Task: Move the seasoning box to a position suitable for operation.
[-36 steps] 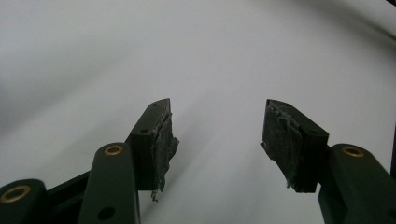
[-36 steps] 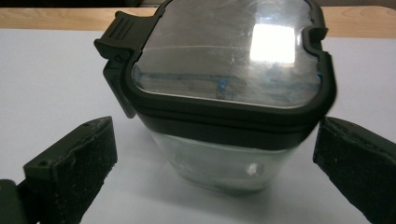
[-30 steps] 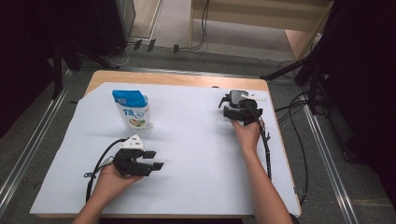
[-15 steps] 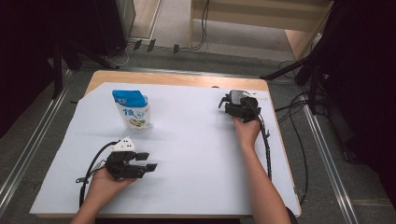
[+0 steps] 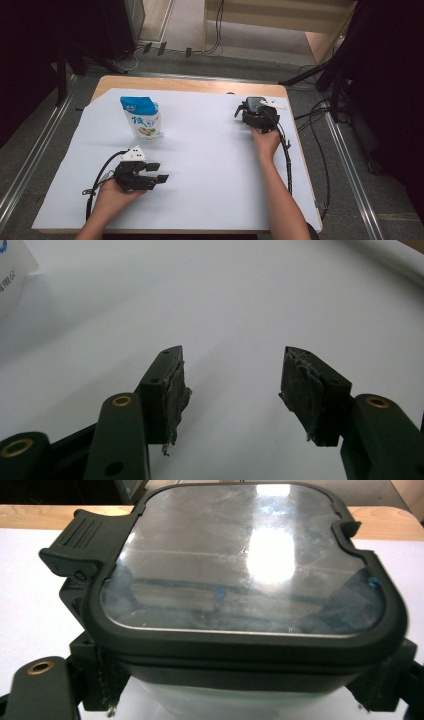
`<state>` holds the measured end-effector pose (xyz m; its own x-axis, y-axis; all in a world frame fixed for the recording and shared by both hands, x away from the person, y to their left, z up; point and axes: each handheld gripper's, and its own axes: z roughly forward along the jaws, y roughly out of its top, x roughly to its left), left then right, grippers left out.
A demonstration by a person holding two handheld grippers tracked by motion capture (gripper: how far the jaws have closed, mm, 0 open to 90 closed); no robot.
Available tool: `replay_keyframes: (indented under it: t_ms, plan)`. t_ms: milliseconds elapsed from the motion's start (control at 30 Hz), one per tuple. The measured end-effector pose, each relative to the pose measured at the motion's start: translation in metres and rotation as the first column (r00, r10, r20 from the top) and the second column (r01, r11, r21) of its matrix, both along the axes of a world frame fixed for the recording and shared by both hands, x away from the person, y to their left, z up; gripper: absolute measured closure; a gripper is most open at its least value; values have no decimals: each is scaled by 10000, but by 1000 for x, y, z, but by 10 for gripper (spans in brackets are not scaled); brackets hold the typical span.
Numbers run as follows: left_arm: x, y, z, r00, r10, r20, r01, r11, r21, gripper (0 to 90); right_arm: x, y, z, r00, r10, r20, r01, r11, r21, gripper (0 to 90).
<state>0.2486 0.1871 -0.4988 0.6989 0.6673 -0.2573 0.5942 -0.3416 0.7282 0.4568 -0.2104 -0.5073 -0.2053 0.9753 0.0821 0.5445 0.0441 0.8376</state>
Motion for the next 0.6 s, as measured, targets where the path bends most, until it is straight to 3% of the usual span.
replay_keyframes:
  t_ms: [600]
  plan:
    - [4, -1, 1, 10000, -35, -17, 35, 10000, -17, 434, -11, 4, 8, 9993, 358, 106, -356, 9991, -242, 164]
